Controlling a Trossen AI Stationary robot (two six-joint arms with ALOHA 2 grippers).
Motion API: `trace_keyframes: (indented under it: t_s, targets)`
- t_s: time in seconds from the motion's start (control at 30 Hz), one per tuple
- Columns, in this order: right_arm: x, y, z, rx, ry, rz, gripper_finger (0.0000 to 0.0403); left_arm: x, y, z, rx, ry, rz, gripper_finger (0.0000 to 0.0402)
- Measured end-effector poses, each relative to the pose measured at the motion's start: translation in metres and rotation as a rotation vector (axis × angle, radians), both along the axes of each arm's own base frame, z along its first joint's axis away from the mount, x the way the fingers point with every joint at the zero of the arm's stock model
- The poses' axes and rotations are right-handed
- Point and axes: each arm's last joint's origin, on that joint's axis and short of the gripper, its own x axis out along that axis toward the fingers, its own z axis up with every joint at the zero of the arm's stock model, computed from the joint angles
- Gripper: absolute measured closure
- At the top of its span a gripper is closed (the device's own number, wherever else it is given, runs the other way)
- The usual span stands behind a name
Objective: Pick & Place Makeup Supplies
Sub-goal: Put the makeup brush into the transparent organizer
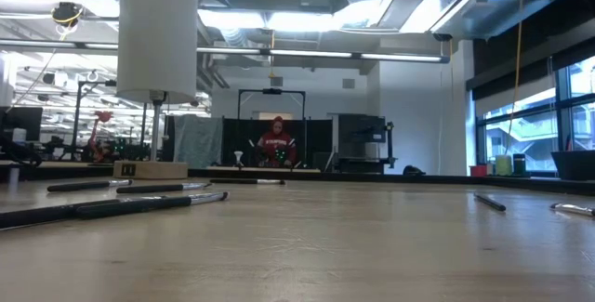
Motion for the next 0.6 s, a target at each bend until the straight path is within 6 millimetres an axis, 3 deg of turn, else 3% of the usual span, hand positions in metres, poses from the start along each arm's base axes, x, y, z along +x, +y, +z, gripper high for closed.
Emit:
trace_keyframes:
  t_s: [0.6]
  targets:
    - [-0.0004, 0.0055, -0.0087, -0.016, 0.022, -0.067, 0.024, -0.0034, 0.0019, 0.0033, -0.056, 0.028, 0.066, 0.0306]
